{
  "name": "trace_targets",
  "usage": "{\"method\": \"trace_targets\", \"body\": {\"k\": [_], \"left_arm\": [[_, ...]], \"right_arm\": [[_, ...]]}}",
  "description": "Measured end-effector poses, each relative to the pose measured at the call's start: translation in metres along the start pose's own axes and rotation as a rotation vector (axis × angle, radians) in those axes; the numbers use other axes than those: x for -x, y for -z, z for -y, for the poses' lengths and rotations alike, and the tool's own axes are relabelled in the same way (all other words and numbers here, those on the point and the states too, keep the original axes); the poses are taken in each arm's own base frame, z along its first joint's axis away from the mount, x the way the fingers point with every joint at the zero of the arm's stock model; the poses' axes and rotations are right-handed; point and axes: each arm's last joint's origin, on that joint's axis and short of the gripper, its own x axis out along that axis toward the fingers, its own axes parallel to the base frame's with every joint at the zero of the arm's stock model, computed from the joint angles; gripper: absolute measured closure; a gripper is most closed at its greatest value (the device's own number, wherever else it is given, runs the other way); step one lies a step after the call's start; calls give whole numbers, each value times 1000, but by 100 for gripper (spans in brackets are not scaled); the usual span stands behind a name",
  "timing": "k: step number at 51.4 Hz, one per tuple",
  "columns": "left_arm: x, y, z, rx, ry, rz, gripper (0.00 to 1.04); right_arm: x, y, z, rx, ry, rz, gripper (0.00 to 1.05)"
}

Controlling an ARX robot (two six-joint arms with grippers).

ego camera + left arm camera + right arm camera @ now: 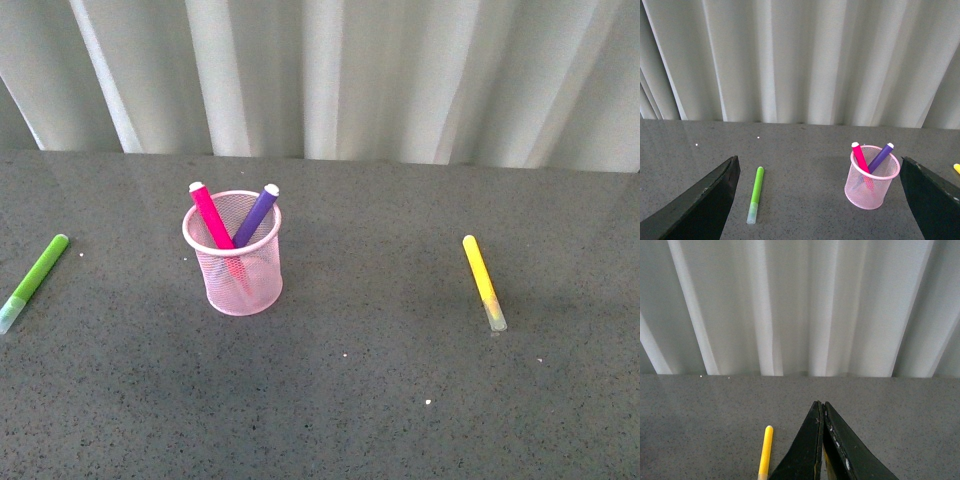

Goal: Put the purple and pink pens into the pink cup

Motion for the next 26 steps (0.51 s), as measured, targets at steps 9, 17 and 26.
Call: {"method": "trace_targets", "body": {"k": [9, 17, 26], "left_arm": [[0, 0, 0, 0, 0, 0, 7], [0, 0, 0, 0, 0, 0, 7], [0, 0, 0, 0, 0, 0, 7]], "right_arm": [[18, -2, 10, -2, -23, 9, 101], [30, -2, 16, -3, 3, 12, 101], [39, -5, 16, -3, 2, 22, 101]]}}
